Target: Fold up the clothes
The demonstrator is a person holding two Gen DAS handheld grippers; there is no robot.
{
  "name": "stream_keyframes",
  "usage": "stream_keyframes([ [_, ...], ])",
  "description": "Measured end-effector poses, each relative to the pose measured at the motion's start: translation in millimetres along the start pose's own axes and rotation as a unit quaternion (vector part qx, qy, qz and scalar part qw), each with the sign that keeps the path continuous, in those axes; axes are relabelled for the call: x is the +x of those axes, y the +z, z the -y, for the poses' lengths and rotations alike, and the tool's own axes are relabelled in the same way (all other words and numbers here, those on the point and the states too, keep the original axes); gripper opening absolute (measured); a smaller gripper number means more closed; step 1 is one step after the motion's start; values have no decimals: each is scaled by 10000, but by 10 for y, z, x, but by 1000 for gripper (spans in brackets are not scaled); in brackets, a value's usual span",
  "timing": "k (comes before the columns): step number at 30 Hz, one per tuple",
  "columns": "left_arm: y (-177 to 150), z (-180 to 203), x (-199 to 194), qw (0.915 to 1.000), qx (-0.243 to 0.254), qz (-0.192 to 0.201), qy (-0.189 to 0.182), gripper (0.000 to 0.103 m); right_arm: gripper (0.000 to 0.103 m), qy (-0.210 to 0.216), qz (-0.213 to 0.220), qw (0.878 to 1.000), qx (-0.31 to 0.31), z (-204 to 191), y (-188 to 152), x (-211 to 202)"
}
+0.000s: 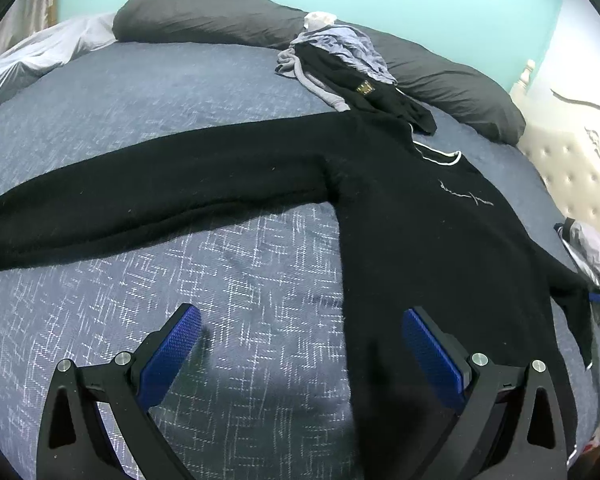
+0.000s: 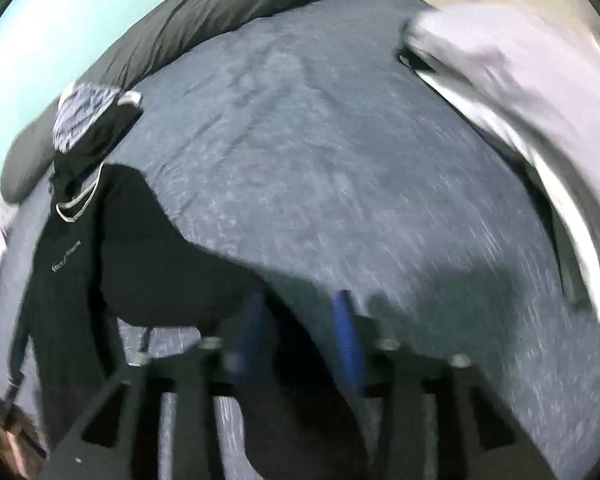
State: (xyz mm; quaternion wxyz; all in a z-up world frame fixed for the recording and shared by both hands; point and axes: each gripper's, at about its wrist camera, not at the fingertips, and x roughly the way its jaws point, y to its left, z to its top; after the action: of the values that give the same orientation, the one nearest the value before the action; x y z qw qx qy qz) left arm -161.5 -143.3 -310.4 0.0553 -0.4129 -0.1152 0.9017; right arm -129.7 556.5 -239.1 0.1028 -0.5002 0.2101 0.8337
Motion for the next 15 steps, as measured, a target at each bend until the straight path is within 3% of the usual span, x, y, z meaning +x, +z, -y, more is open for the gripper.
stream_keyframes([
  [6, -15, 58, -24, 10000, 61, 27, -37, 103, 47, 398, -131, 9989, 207, 353, -399, -161],
  [11, -42, 81, -38, 10000, 47, 17, -49, 103, 47, 543, -279, 9981, -129, 284, -658, -99],
  [12, -46, 84, -40, 10000, 45, 15, -50, 103, 42, 587, -276, 9977, -208, 254, -677, -93],
  [13, -46, 88, -43, 10000, 47, 22, -44, 103, 28, 560, -302, 9976, -279, 220, -681, -78],
  [15, -45, 95, -51, 10000, 52, 37, -35, 103, 16, 437, -379, 9975, -416, 148, -671, -38],
])
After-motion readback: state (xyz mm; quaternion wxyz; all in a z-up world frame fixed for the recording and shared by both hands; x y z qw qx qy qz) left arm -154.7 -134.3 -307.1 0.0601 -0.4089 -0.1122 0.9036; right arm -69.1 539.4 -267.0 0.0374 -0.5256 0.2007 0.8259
